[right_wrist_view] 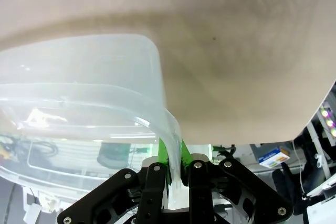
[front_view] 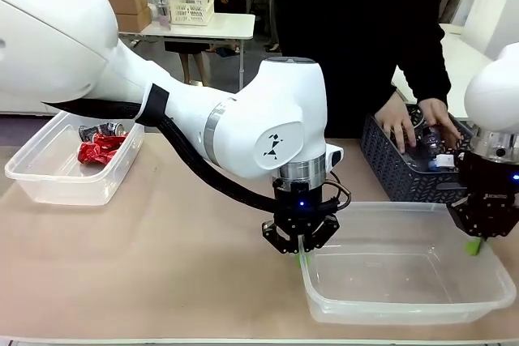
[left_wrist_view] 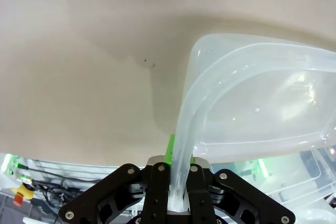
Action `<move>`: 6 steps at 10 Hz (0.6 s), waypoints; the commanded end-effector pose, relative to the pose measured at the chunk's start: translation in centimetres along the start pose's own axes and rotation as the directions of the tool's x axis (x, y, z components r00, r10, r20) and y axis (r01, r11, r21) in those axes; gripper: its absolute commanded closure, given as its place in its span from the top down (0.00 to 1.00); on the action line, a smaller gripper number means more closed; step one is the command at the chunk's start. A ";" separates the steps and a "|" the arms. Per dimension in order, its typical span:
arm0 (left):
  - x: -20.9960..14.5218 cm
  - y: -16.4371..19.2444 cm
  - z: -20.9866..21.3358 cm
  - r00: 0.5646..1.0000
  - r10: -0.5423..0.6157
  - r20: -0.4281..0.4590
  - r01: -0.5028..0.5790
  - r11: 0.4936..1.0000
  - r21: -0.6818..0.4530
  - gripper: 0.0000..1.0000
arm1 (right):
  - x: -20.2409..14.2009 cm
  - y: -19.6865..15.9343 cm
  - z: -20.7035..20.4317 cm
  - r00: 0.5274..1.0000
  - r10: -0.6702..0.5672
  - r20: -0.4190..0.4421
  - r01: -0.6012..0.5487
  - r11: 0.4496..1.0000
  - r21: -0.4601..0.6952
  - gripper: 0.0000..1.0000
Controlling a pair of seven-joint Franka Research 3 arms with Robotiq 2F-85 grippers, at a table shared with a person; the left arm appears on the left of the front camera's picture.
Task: Sort the waste into each basket.
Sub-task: Pick up the Organizing box on the right side of the table and lift it.
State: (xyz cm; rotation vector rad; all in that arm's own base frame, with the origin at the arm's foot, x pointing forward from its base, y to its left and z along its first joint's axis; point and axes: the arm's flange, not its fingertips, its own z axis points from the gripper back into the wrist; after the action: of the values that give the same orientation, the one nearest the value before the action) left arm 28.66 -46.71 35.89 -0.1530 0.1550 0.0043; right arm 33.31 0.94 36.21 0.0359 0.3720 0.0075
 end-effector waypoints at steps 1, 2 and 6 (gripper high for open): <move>-0.4 0.5 0.4 0.999 0.010 0.032 -0.010 1.000 -0.002 0.00 | -8.7 -0.4 -9.4 1.000 0.022 0.014 -0.022 1.000 -0.001 0.00; -0.8 0.9 1.2 0.999 0.009 0.034 -0.009 1.000 0.001 0.00 | -8.9 -0.2 -8.3 0.999 0.032 -0.003 -0.032 0.999 -0.001 0.00; -3.8 5.9 9.2 0.999 0.011 0.041 -0.012 1.000 0.007 0.00 | -11.5 2.4 4.0 0.996 -0.032 -0.081 0.026 0.997 -0.071 0.00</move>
State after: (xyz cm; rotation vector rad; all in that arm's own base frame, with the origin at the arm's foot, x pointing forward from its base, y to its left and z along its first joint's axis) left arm 25.99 -44.35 42.26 -0.1658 0.1457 -0.0084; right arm 28.35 2.69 42.48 0.0330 0.4084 0.0107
